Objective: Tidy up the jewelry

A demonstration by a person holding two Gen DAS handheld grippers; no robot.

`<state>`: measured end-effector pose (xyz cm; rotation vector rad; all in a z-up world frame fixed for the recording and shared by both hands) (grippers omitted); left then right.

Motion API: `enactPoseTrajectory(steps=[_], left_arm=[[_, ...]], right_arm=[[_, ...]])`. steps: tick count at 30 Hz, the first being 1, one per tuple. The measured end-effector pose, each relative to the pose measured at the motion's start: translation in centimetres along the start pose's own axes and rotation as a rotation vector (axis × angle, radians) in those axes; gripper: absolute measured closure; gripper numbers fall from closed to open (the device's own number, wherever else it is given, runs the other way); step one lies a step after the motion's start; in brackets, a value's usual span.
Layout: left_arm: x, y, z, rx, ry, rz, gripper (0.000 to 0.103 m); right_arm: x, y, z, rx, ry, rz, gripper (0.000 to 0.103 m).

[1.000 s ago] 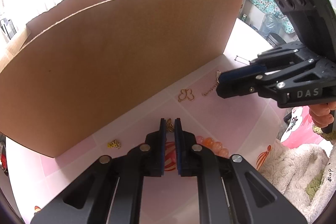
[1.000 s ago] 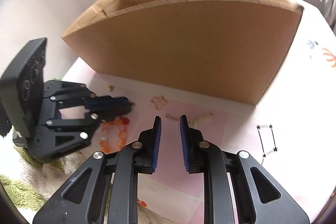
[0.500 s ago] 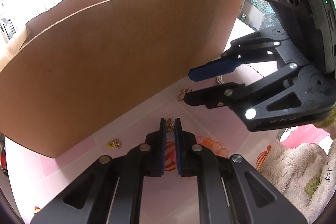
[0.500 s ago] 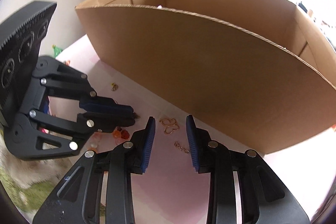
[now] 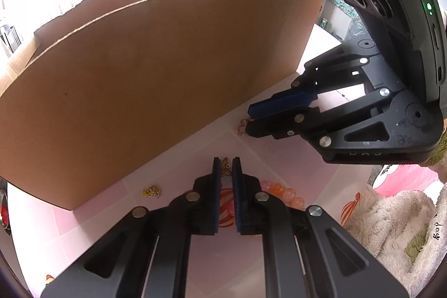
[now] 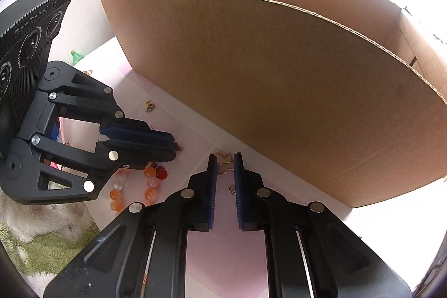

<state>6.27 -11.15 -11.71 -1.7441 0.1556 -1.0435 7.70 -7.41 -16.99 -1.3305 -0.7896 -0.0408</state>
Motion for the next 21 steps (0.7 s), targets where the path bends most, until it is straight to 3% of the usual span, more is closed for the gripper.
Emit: enactPoseTrajectory(steps=[1, 10, 16, 21], left_arm=[[0.0, 0.0, 0.0, 0.0, 0.0, 0.0, 0.095], [0.0, 0.0, 0.1, 0.0, 0.0, 0.0, 0.095], [0.0, -0.1, 0.1, 0.003, 0.003, 0.001, 0.095], [0.0, -0.1, 0.2, 0.004, 0.004, 0.002, 0.095]], right_arm=[[-0.1, -0.4, -0.2, 0.004, 0.006, -0.002, 0.103], [-0.6, -1.5, -0.9, 0.025, 0.05, 0.006, 0.101], [-0.5, -1.3, -2.2, -0.044, 0.076, 0.0, 0.099], [-0.7, -0.8, -0.7, -0.022, 0.051, 0.022, 0.098]])
Point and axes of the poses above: each gripper's, at about its wrist camera, not at the fingertips, and y roughly the way its jaws point, z to its left, x to its top, the point moved 7 cm from there along y, roughly the way its jaws point, and after that the axes turned 3 degrees about -x, right-handed, at the moved point
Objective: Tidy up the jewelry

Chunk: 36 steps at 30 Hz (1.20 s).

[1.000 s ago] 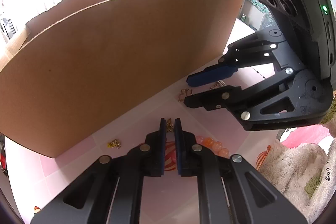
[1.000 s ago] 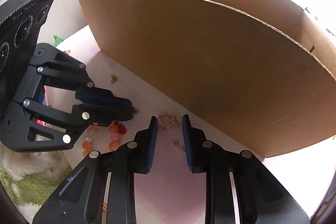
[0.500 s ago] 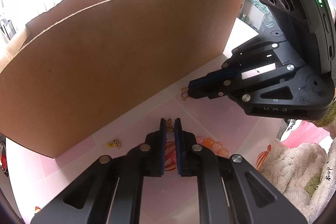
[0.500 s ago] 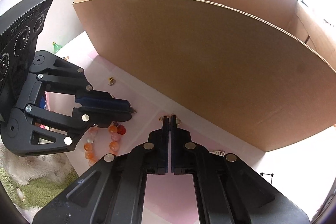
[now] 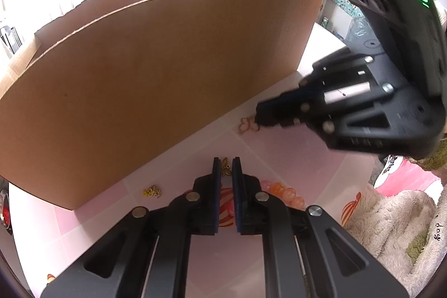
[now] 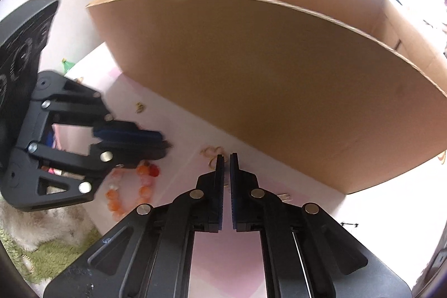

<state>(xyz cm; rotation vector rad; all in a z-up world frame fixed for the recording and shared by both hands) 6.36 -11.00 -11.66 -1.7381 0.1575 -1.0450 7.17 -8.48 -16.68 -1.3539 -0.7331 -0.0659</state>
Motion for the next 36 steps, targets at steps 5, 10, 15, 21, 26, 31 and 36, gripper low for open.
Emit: enactPoseTrajectory(steps=[5, 10, 15, 21, 26, 31, 36], left_arm=[[0.0, 0.0, 0.1, -0.001, 0.001, 0.0, 0.095], [0.0, 0.0, 0.0, -0.001, 0.001, 0.001, 0.095], [0.0, 0.0, 0.1, 0.0, -0.001, -0.002, 0.095], [0.0, 0.0, 0.0, -0.001, 0.001, -0.001, 0.095], [0.0, 0.0, 0.1, -0.001, -0.001, -0.002, 0.095], [0.0, 0.0, 0.0, -0.001, 0.001, -0.002, 0.095], [0.1, 0.1, 0.1, 0.0, 0.006, -0.001, 0.095]], right_arm=[[-0.2, -0.3, 1.0, 0.019, -0.022, 0.002, 0.094], [0.2, -0.7, 0.0, -0.012, -0.006, -0.022, 0.077], [0.3, -0.4, -1.3, -0.037, 0.019, -0.022, 0.077], [0.5, 0.3, -0.6, -0.045, 0.019, -0.023, 0.08], [0.2, 0.0, 0.4, -0.034, 0.006, -0.009, 0.081], [0.3, 0.1, 0.9, -0.008, 0.006, 0.003, 0.081], [0.9, -0.3, 1.3, 0.047, -0.028, -0.019, 0.081]])
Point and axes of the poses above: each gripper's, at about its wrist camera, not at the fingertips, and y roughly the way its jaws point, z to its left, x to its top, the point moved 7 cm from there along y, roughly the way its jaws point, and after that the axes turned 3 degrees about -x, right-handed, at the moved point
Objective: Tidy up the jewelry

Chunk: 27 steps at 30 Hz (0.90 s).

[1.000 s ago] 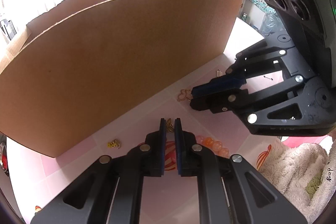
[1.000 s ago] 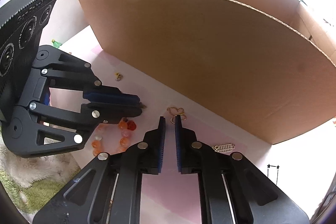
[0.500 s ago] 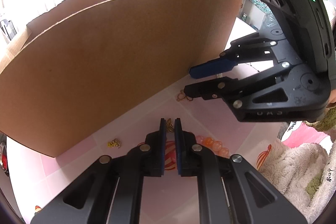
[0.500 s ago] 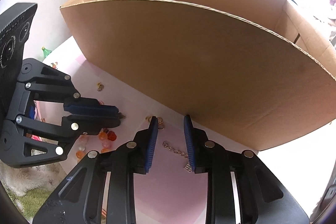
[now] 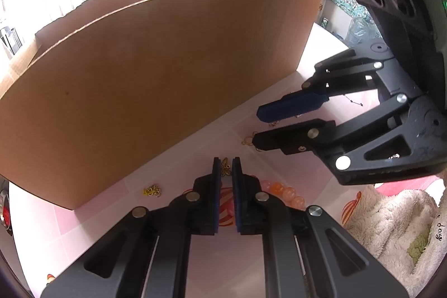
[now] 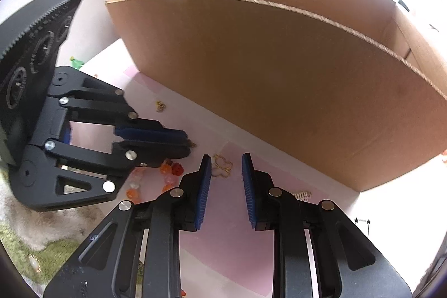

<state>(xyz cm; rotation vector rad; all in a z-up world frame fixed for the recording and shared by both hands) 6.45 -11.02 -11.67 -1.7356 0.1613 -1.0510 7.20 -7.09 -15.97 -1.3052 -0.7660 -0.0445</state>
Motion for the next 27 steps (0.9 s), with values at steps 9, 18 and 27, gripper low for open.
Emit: enactPoseTrajectory(steps=[9, 18, 27], left_arm=[[-0.1, -0.2, 0.0, -0.001, 0.005, 0.001, 0.095], [-0.4, 0.3, -0.3, 0.001, 0.01, 0.004, 0.095], [-0.3, 0.4, -0.8, 0.001, 0.009, 0.003, 0.095]], right_arm=[[-1.0, -0.5, 0.9, 0.051, -0.255, 0.041, 0.081], [-1.5, -0.8, 0.3, 0.089, -0.299, 0.038, 0.081], [-1.3, -0.3, 0.2, 0.095, -0.272, 0.042, 0.089]])
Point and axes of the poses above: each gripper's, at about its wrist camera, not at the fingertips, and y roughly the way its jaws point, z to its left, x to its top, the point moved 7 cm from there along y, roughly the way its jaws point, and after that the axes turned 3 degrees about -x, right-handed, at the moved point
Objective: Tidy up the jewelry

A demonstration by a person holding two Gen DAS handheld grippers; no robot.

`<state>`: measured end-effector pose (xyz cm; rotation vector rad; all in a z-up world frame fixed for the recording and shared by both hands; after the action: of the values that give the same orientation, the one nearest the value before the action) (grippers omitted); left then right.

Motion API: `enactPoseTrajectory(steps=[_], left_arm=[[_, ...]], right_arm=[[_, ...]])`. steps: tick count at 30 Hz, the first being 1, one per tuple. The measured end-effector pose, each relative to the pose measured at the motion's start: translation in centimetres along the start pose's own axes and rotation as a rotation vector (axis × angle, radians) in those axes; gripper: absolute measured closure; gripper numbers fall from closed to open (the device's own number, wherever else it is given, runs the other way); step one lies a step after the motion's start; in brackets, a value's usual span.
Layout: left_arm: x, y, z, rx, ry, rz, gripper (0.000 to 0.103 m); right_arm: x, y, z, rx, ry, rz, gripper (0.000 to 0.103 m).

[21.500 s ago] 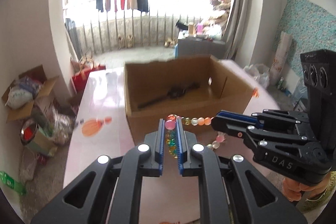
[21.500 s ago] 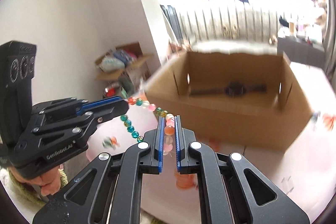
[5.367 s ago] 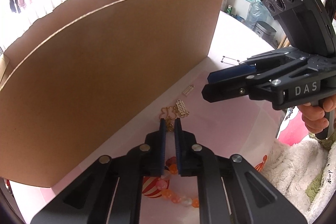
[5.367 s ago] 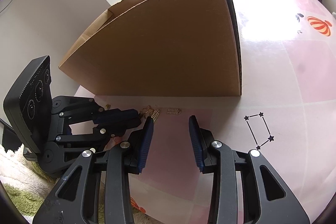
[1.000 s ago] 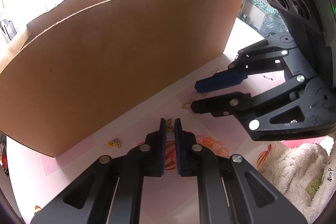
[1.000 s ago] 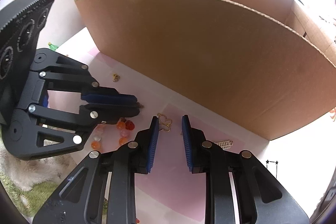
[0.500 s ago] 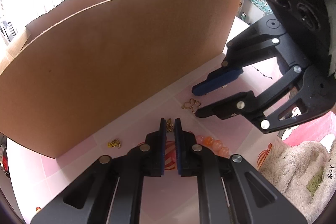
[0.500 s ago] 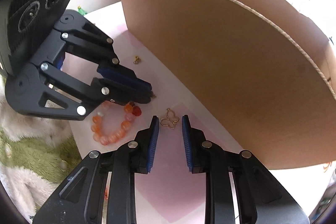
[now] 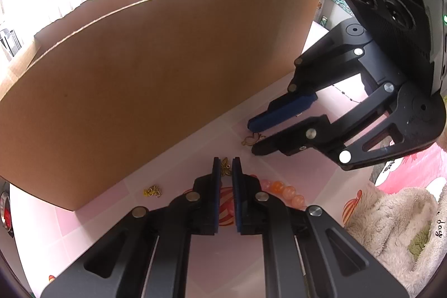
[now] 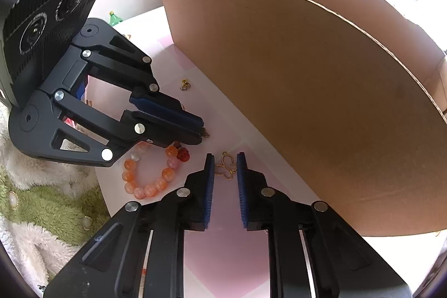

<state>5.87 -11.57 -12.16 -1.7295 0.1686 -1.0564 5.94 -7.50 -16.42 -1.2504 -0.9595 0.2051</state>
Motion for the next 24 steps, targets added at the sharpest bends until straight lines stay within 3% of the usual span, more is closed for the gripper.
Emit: enactPoseTrajectory(steps=[6, 10, 13, 15, 17, 18, 24], left_arm=[[0.1, 0.1, -0.2, -0.001, 0.0, 0.0, 0.095], [0.0, 0.1, -0.3, -0.001, -0.001, 0.0, 0.095], [0.0, 0.1, -0.3, 0.0, 0.0, 0.0, 0.095], [0.0, 0.1, -0.3, 0.0, 0.0, 0.0, 0.095], [0.0, 0.1, -0.3, 0.0, 0.0, 0.0, 0.095], [0.0, 0.1, -0.3, 0.001, 0.001, 0.0, 0.095], [0.0, 0.2, -0.3, -0.001, 0.002, 0.001, 0.095]], right_arm=[[0.0, 0.1, 0.0, -0.005, 0.037, -0.014, 0.09], [0.0, -0.1, -0.1, -0.002, 0.058, -0.017, 0.1], [0.0, -0.3, -0.2, -0.007, 0.07, -0.013, 0.099], [-0.1, -0.5, -0.3, -0.014, 0.087, -0.007, 0.096], [0.0, -0.9, -0.2, -0.012, 0.098, -0.014, 0.085], [0.0, -1.1, -0.2, -0.019, 0.102, -0.017, 0.075], [-0.2, -0.3, -0.6, -0.054, 0.112, 0.004, 0.073]])
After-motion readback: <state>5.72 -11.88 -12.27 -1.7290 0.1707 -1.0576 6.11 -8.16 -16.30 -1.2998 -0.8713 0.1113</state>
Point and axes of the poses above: each gripper's, at about its wrist camera, not at the fingertips, and y roughly the way its jaws point, z to its left, x to its top, the point moved 7 cm from there along y, roughly the way its jaws point, and after that the axes turned 3 degrees about -x, right-handed, at the moved point
